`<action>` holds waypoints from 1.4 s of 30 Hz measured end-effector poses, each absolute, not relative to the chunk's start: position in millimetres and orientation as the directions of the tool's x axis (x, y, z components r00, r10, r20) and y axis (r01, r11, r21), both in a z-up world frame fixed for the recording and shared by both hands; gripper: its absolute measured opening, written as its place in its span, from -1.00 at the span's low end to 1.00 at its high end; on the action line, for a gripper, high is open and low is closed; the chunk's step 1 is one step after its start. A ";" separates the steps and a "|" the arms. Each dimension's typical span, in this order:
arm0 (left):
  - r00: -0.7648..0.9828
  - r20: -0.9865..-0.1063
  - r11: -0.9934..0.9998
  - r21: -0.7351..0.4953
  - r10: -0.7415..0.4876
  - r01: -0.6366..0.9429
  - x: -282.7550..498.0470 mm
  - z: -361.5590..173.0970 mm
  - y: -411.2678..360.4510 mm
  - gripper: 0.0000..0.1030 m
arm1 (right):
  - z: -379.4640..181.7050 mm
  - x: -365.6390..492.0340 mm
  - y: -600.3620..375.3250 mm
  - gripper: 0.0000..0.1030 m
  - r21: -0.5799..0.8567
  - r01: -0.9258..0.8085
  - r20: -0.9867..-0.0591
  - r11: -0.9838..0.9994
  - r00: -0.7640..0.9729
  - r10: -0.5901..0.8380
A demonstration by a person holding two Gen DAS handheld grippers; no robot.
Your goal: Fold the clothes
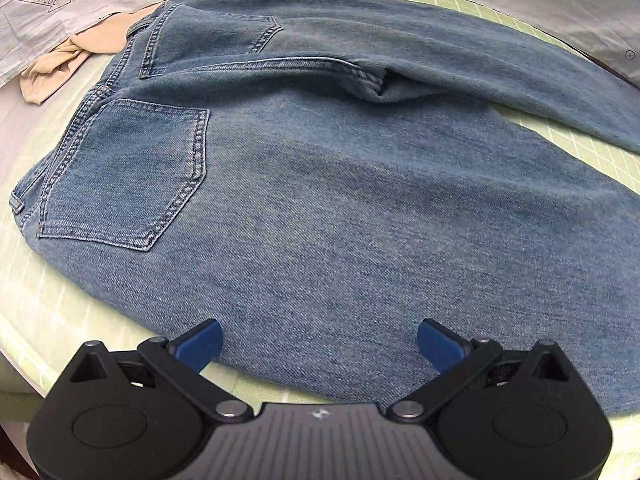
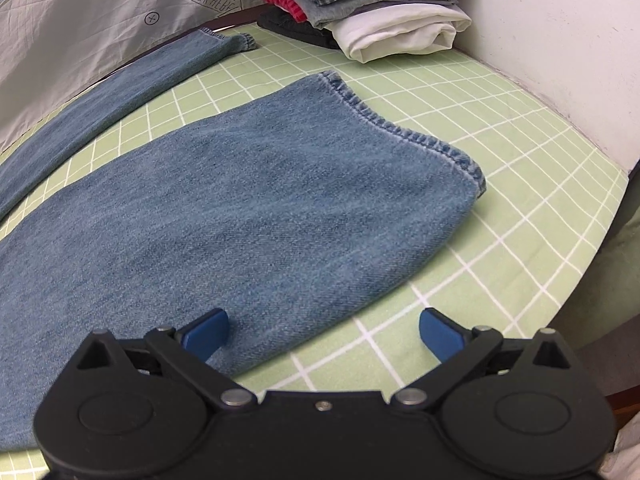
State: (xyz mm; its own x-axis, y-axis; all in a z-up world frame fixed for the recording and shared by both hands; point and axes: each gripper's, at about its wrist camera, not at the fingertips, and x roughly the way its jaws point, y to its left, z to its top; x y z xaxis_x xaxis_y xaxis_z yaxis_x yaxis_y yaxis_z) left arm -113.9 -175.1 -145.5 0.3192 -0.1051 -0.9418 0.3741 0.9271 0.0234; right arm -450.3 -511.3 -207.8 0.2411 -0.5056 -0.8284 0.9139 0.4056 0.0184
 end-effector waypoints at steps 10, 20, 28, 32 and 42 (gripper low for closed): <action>0.313 -0.946 0.933 0.032 -0.087 0.357 -125.0 -143.9 -168.3 0.99 | -209.3 -441.8 -526.1 1.00 0.042 0.920 -0.803 0.389 0.263 -0.535; 0.324 -0.942 0.952 0.012 -0.092 0.306 -108.9 -138.8 -135.1 0.99 | -207.1 -423.2 -503.6 1.00 0.081 0.916 -0.806 0.393 0.292 -0.515; 0.336 -0.937 0.974 -0.012 -0.089 0.225 -77.5 -141.3 -89.7 0.99 | -208.1 -403.9 -480.5 1.00 0.043 0.923 -0.814 0.383 0.255 -0.522; 0.334 -0.938 0.983 -0.026 -0.088 0.184 -64.8 -144.4 -67.0 0.99 | -209.0 -391.6 -468.0 1.00 0.021 0.929 -0.816 0.369 0.230 -0.531; 0.320 -0.942 0.988 -0.058 -0.102 0.142 -38.4 -156.4 -23.9 0.99 | -209.0 -373.1 -452.6 1.00 0.019 0.961 -0.814 0.276 0.175 -0.553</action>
State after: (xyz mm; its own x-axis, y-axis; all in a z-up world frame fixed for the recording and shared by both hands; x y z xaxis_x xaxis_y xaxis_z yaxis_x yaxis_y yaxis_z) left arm -38.4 -23.9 -156.4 0.3199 -0.1016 -0.9420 0.1422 0.9881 -0.0582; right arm -373.1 -452.6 -209.0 0.1751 -0.5534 -0.8143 0.9610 0.2757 0.0192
